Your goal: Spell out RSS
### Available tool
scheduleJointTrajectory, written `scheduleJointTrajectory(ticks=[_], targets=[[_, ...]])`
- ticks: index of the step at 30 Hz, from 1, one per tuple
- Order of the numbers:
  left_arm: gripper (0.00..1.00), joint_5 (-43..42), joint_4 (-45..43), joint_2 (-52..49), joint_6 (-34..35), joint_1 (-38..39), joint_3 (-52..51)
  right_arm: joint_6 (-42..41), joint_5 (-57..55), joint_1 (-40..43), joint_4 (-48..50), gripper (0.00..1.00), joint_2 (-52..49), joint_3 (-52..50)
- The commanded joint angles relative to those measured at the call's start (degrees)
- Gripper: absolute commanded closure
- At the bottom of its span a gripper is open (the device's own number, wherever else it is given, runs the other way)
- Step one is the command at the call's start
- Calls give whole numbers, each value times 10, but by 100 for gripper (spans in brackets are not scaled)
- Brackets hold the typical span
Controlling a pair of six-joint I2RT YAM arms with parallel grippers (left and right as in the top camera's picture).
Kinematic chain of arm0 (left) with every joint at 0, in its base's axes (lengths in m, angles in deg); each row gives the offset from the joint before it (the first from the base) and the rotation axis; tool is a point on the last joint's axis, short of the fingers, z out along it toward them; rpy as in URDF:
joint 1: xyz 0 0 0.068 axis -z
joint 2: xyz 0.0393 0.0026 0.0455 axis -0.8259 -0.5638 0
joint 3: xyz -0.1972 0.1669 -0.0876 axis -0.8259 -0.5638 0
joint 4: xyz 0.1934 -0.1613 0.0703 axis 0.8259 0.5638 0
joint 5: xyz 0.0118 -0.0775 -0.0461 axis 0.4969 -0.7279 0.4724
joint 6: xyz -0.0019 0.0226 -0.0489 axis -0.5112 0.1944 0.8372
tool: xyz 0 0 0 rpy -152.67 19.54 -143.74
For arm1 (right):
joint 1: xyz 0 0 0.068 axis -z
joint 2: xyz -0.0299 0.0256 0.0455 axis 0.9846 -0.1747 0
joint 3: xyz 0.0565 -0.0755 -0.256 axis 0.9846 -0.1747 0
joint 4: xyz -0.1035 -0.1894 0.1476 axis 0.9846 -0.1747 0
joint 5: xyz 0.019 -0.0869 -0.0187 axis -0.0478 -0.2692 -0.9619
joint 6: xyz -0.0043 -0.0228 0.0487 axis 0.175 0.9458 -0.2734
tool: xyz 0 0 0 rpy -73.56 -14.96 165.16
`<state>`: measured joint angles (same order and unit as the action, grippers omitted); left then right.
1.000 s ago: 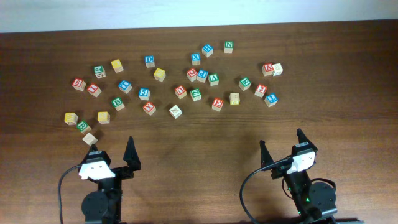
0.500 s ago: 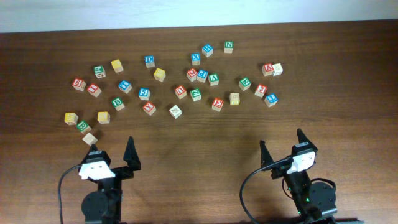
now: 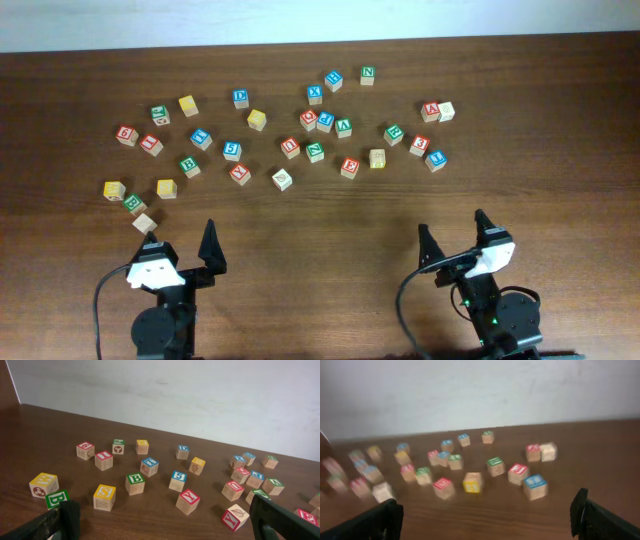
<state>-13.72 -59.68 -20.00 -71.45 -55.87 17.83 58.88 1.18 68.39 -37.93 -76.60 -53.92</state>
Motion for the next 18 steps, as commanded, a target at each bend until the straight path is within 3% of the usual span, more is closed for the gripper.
scheduleJointTrajectory(ticks=[1, 8, 10, 14, 18], targets=[[1, -7, 0, 2, -9, -2, -3, -202, 15, 3, -1, 2, -1, -3], [1, -6, 0, 2, -9, -2, -3, -201, 37, 3, 0, 2, -31, 0], [1, -7, 0, 2, -9, -2, -3, -158, 57, 3, 1, 2, -71, 18], [1, -6, 0, 2, -9, -2, -3, -68, 59, 3, -1, 2, -225, 122], [1, -6, 0, 2, -9, -2, -3, 2, 60, 3, -38, 2, -473, 319]])
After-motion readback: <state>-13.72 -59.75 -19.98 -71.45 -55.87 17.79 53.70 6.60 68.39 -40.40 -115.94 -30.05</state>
